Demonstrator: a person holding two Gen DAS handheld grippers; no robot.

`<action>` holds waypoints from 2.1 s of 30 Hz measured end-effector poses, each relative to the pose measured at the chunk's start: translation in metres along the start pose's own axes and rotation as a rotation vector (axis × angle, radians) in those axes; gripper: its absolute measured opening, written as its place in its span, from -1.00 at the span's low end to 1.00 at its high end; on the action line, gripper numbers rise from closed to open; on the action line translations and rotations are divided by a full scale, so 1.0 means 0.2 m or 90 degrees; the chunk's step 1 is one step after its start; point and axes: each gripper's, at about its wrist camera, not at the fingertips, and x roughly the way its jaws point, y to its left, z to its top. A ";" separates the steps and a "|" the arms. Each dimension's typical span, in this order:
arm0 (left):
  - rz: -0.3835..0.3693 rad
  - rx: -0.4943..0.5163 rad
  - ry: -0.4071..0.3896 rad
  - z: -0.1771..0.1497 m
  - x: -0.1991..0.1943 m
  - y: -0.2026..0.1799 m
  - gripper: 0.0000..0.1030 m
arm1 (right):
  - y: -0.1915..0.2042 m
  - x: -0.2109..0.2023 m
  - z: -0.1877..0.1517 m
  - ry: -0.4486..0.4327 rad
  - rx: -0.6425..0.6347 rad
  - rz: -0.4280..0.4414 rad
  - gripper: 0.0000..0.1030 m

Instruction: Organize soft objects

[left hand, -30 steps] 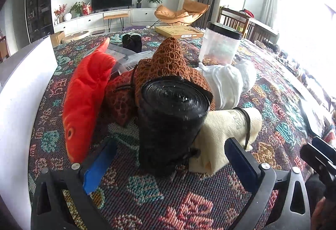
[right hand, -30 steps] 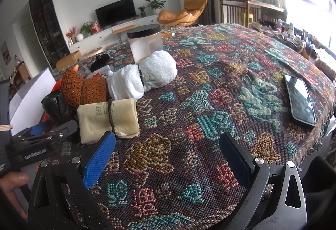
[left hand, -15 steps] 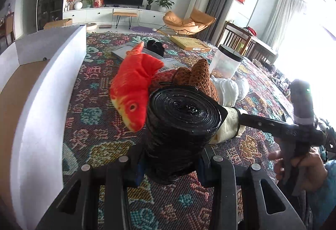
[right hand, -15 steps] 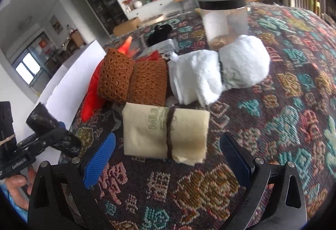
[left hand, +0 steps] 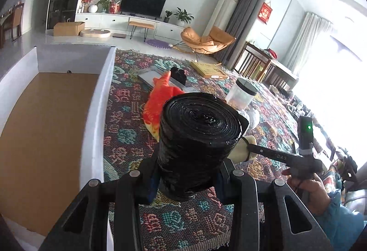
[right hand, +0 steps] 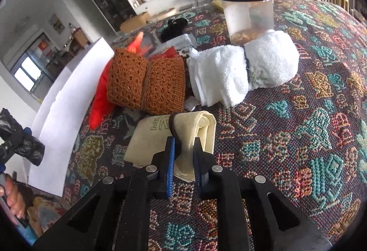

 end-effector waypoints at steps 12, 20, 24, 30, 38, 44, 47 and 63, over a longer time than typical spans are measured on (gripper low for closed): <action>0.178 -0.030 -0.036 0.09 -0.31 0.50 -0.26 | 0.38 -0.32 0.15 -0.100 -0.054 0.108 -0.72; 0.254 -0.067 0.004 0.00 -0.34 0.73 -0.26 | 0.97 -0.37 0.24 -0.100 -0.122 0.265 -0.72; 0.301 -0.100 0.011 -0.03 -0.37 0.85 -0.09 | 1.30 -0.23 0.25 -0.067 -0.166 0.317 -0.68; 0.404 -0.155 -0.060 -0.04 -0.51 0.95 1.00 | 1.38 0.08 0.14 0.026 -0.151 0.323 0.74; 0.260 -0.154 -0.079 -0.01 -0.37 0.68 1.00 | 0.76 0.10 0.02 -0.046 -0.129 0.008 0.74; 0.129 0.005 -0.002 0.00 -0.04 0.08 1.00 | 0.23 0.07 -0.08 -0.066 -0.058 -0.234 0.74; 0.093 0.056 0.044 -0.06 0.14 -0.14 1.00 | 0.07 0.02 -0.10 -0.075 -0.023 -0.276 0.74; 0.164 0.117 0.190 -0.32 0.85 -0.18 1.00 | -0.09 0.02 -0.14 -0.080 0.021 -0.319 0.74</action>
